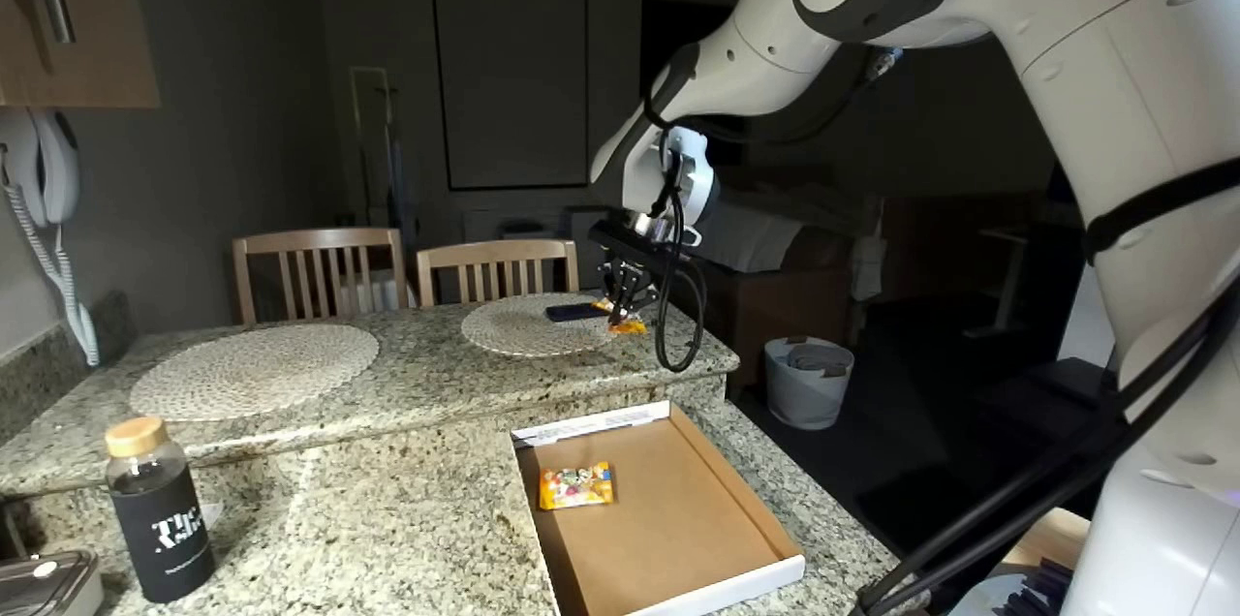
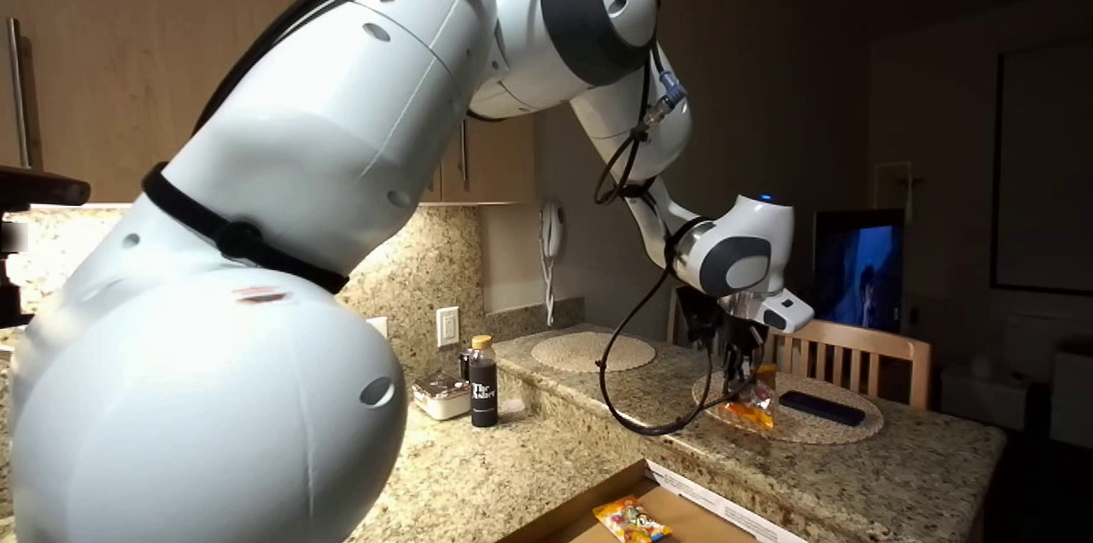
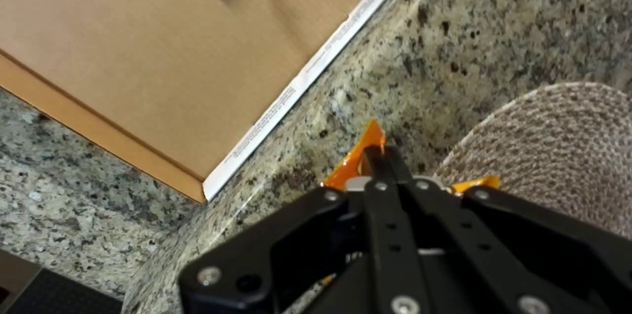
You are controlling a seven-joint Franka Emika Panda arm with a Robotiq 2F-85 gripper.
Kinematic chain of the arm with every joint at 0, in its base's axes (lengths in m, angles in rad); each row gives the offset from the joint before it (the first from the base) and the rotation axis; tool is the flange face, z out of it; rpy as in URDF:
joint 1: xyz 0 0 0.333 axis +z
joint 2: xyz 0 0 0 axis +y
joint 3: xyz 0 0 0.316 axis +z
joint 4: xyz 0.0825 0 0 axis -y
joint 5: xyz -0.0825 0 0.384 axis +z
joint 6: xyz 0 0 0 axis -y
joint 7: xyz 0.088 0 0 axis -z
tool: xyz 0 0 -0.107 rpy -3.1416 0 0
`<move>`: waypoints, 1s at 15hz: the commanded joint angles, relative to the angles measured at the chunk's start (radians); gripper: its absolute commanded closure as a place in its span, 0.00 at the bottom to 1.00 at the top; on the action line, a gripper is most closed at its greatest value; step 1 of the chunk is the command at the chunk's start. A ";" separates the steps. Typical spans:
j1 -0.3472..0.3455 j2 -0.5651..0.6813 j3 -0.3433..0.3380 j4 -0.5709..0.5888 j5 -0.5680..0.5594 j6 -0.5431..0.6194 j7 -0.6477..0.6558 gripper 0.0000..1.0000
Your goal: Remove the two sachets from the box and place them on the upper countertop
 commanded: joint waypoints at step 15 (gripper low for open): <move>-0.032 0.077 0.003 0.130 -0.006 -0.068 0.148 0.16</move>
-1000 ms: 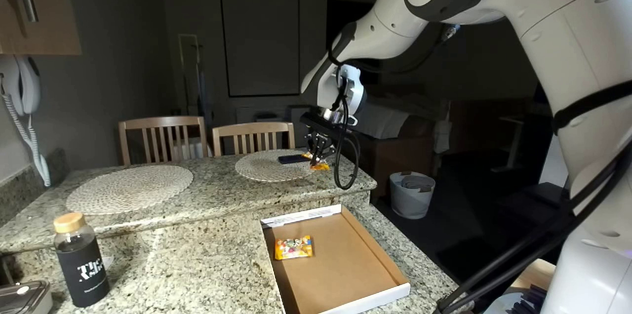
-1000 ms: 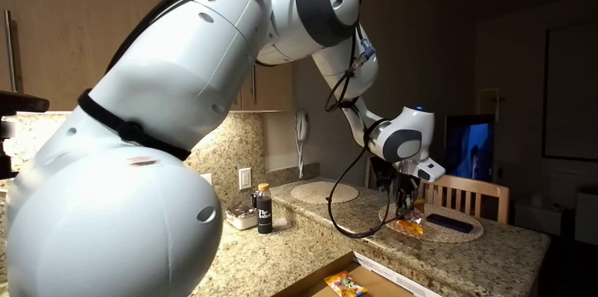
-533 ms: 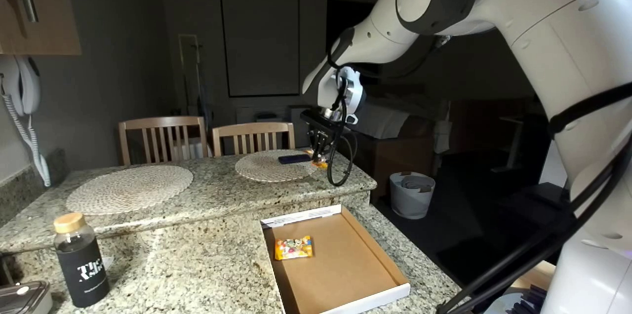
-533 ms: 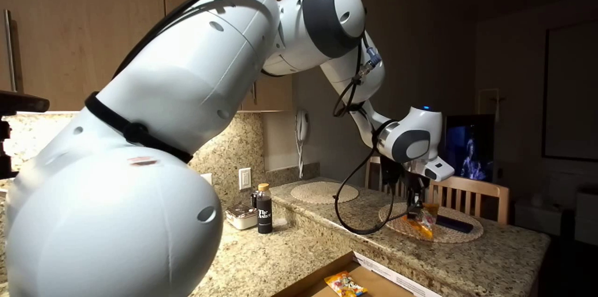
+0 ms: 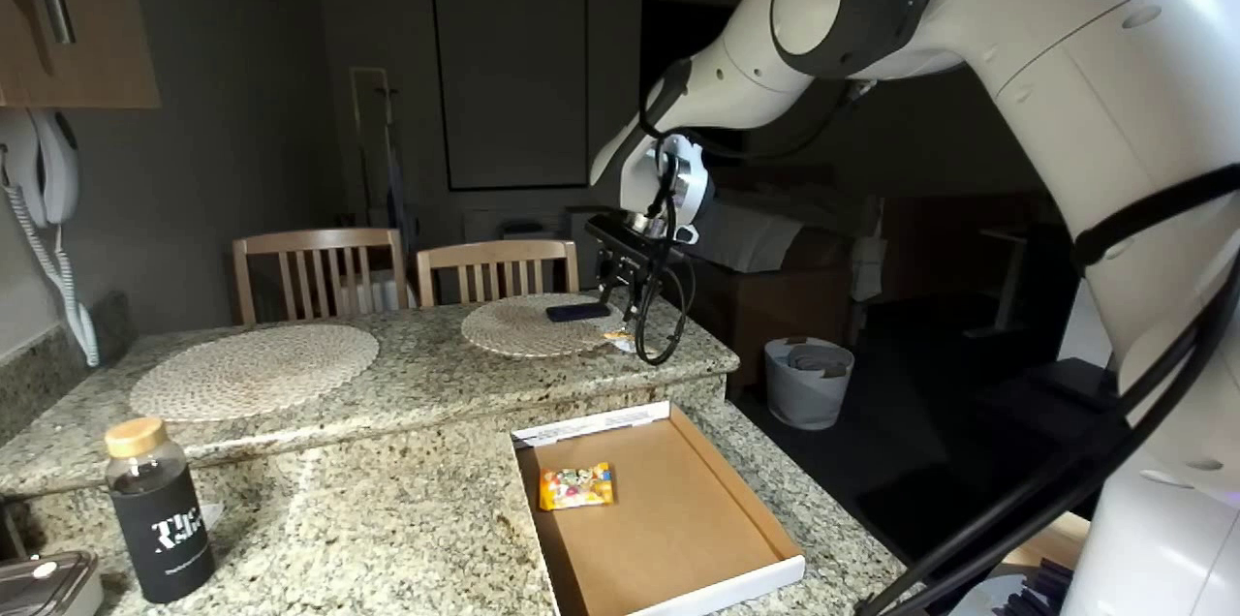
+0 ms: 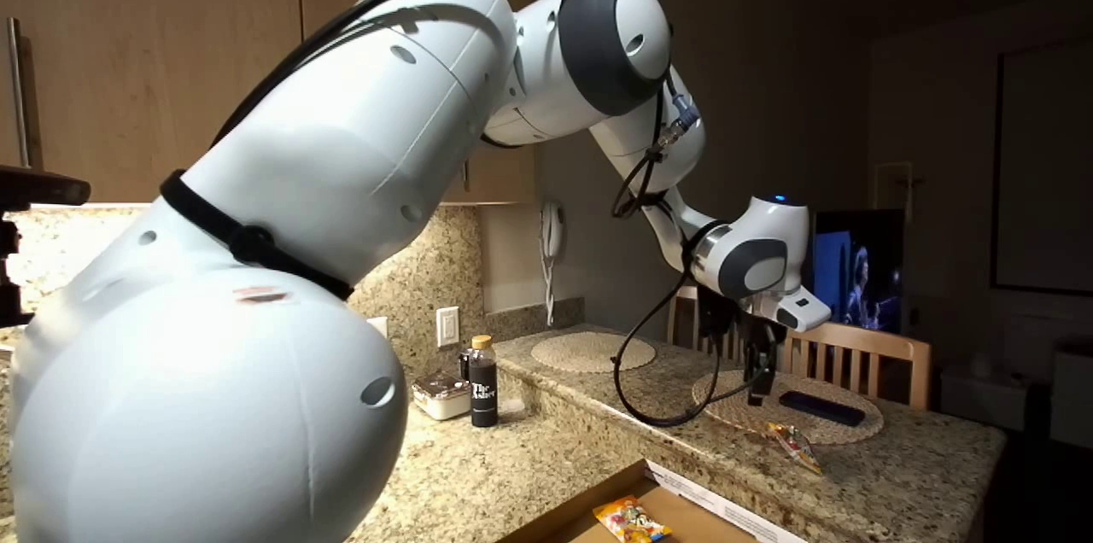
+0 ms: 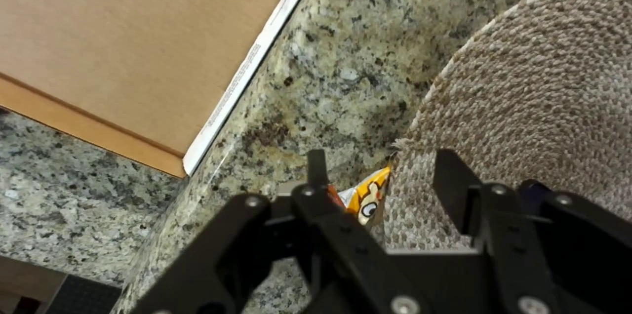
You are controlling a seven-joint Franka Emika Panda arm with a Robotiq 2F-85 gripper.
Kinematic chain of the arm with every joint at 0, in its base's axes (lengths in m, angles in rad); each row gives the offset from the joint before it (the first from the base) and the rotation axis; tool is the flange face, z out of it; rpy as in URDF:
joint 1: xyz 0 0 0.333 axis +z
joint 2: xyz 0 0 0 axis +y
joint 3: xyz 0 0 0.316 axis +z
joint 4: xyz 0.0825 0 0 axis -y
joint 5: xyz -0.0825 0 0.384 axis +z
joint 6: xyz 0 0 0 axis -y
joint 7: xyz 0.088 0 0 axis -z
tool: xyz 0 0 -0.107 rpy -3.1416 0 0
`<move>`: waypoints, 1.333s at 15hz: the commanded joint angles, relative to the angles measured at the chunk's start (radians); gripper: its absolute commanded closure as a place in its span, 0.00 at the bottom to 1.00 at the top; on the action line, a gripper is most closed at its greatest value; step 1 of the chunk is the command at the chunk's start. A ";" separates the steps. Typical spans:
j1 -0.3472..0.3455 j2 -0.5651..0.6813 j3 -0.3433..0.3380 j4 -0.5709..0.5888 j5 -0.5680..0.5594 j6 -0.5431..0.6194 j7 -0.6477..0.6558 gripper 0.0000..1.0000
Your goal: Remove the two sachets from the box and place them on the upper countertop
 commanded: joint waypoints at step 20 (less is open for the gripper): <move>0.006 0.212 0.099 -0.021 0.018 -0.541 -0.262 0.00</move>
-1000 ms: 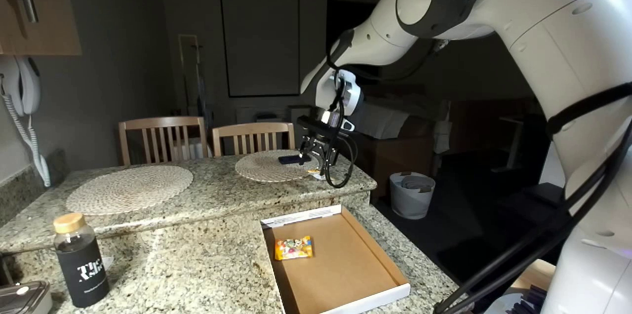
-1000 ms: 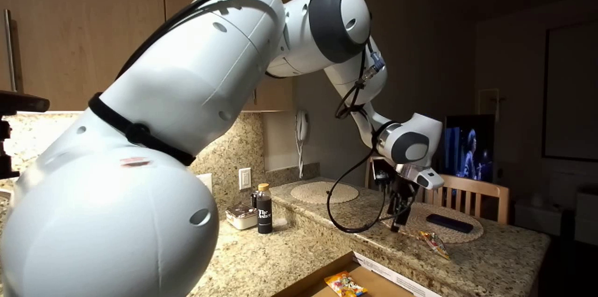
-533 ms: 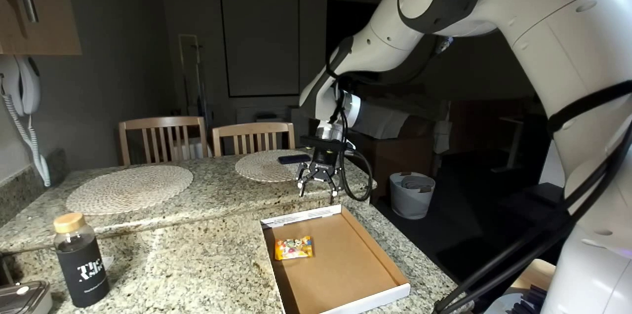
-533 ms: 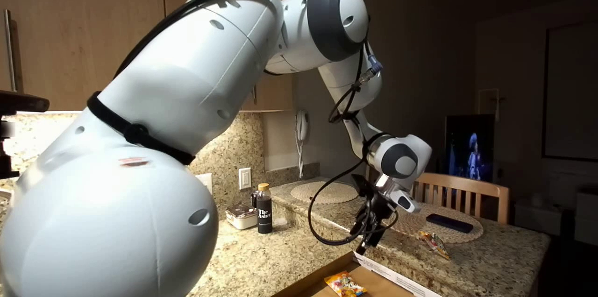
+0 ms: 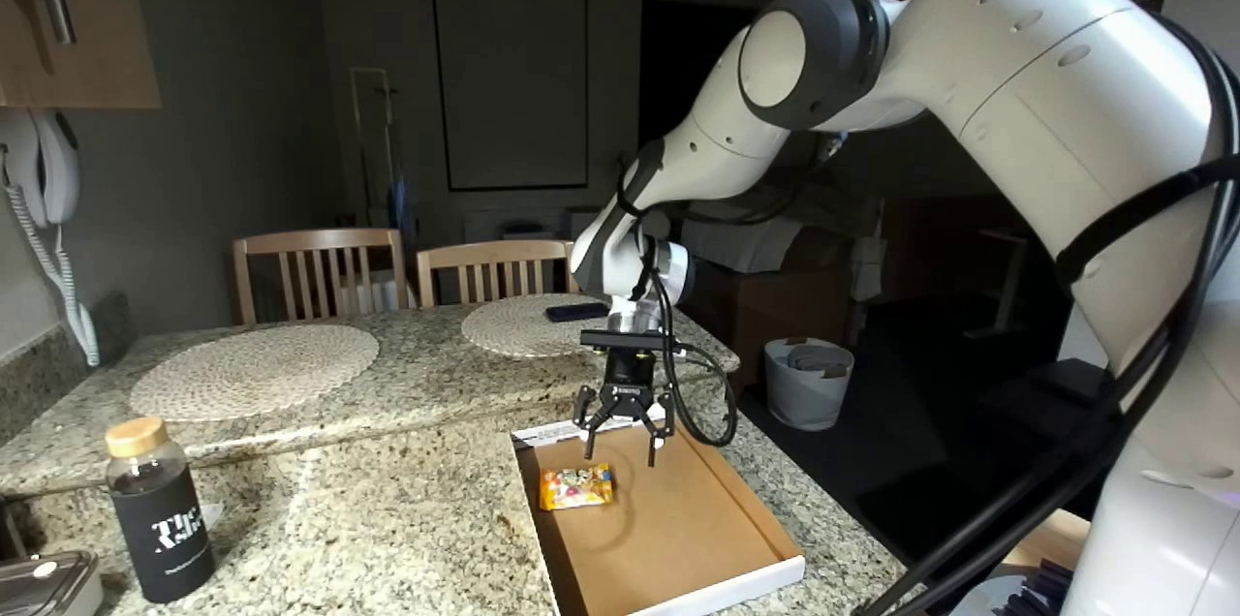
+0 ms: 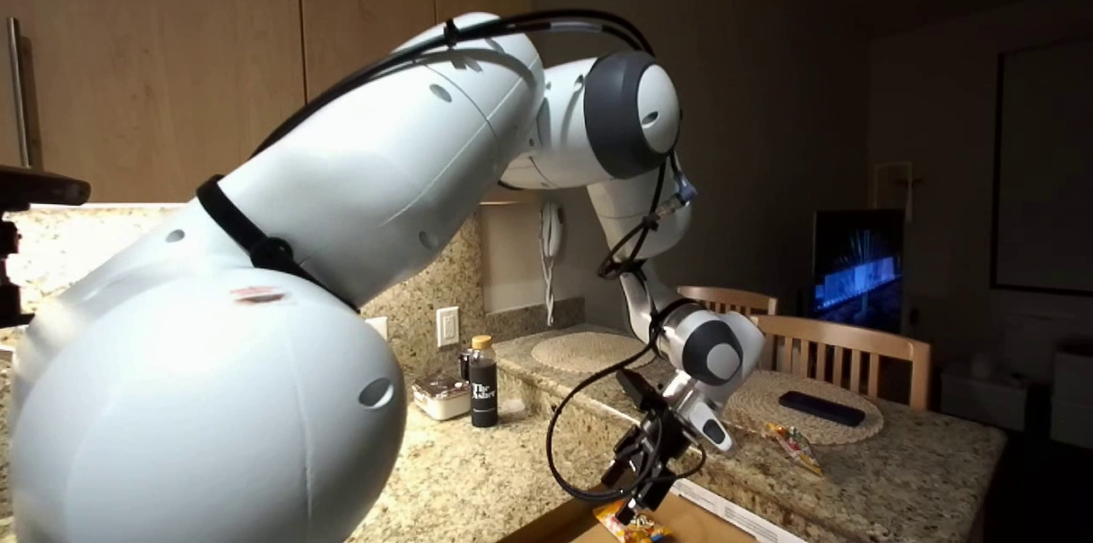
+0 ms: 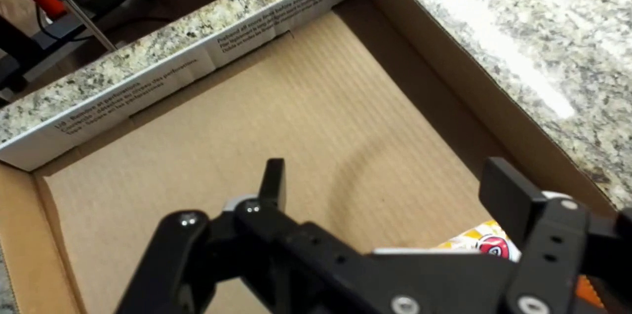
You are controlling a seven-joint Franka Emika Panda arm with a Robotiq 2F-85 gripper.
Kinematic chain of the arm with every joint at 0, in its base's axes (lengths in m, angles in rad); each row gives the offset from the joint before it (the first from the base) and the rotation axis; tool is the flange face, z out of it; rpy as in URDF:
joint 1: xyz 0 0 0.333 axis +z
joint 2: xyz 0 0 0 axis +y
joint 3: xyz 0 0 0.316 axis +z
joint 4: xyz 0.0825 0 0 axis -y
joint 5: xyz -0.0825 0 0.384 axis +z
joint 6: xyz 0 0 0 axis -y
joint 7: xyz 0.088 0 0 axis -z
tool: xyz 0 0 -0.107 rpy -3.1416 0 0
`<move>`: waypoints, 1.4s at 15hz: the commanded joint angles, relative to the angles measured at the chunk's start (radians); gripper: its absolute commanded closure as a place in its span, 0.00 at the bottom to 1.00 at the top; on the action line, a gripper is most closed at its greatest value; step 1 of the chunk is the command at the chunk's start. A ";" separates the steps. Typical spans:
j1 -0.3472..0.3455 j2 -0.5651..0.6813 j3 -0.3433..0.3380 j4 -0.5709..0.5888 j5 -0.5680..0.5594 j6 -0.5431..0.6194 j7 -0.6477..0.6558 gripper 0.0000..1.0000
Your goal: Remove the two sachets from the box and place them on the upper countertop
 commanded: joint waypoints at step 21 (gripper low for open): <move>0.008 0.291 0.001 0.284 0.040 0.335 0.104 0.00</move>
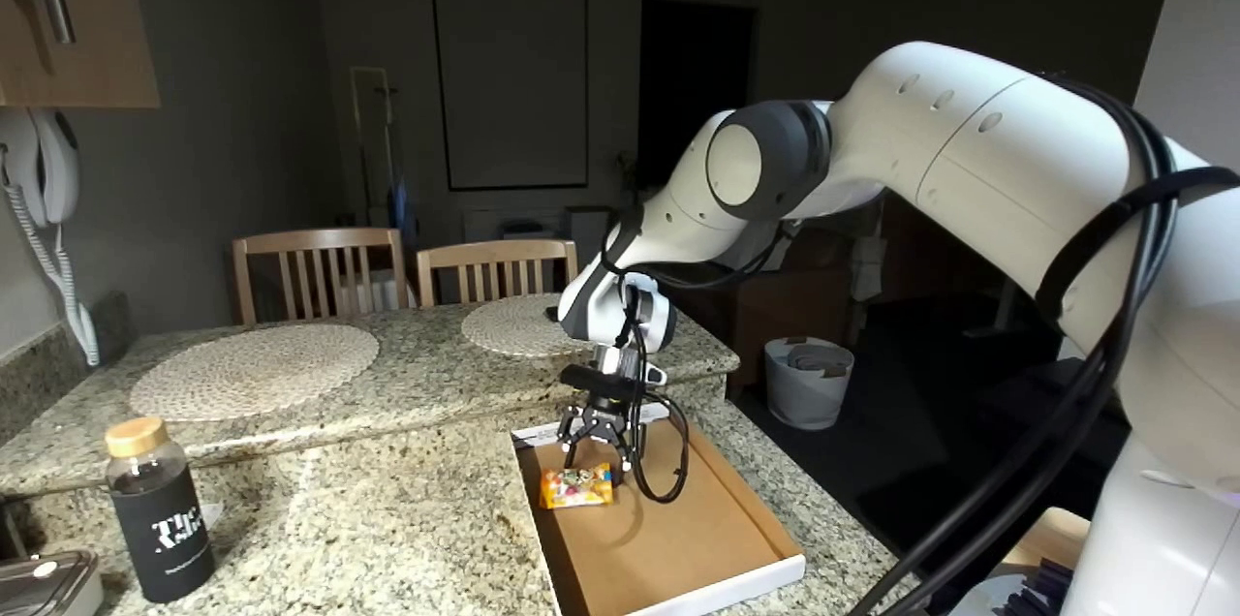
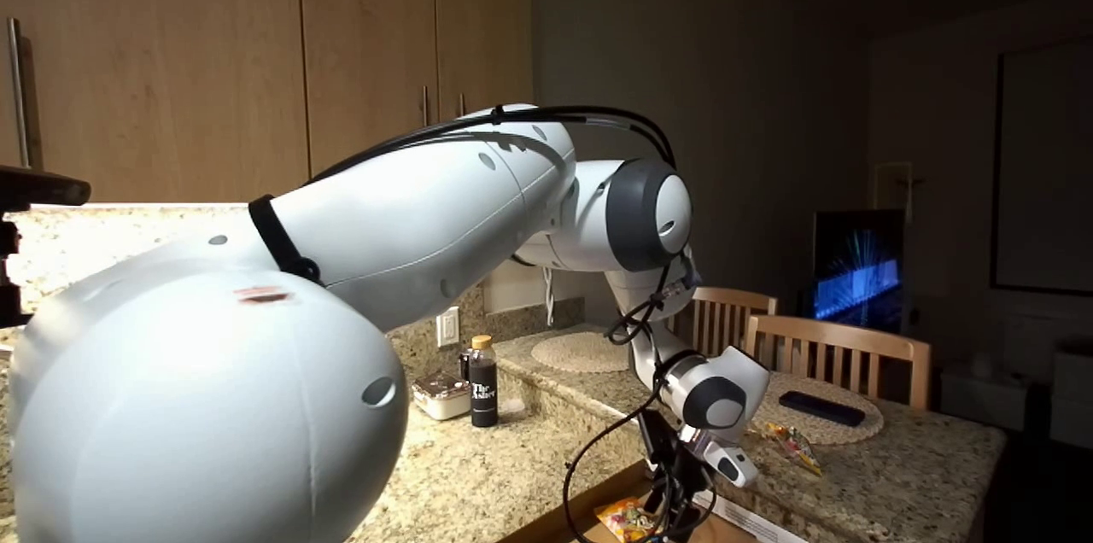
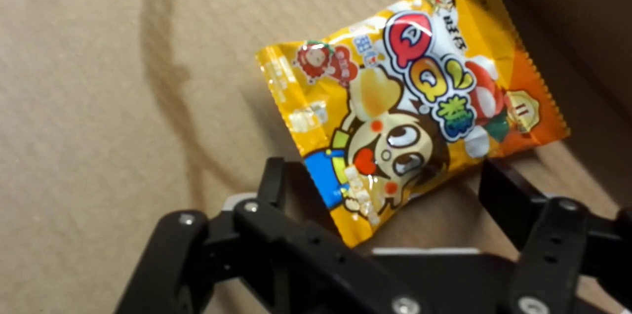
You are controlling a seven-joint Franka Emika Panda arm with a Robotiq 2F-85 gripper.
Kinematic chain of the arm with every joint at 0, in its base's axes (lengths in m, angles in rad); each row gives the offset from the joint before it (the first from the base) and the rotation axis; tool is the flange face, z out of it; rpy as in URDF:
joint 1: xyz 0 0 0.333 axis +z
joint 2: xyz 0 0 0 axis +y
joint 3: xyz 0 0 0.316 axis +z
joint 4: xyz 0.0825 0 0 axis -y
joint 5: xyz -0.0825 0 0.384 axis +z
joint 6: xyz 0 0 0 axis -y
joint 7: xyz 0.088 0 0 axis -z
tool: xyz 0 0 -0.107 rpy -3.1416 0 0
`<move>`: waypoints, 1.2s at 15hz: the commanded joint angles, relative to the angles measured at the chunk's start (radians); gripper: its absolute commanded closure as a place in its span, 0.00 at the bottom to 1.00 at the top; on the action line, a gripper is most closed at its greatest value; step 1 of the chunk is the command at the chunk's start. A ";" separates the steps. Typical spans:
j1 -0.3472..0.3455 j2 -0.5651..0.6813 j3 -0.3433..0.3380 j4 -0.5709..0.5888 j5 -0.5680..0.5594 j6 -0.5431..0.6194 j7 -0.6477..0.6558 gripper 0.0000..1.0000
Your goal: Remove the two sachets from the box and place them on the upper countertop
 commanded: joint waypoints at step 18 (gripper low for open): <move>-0.012 -0.008 -0.008 0.014 -0.003 0.002 0.057 1.00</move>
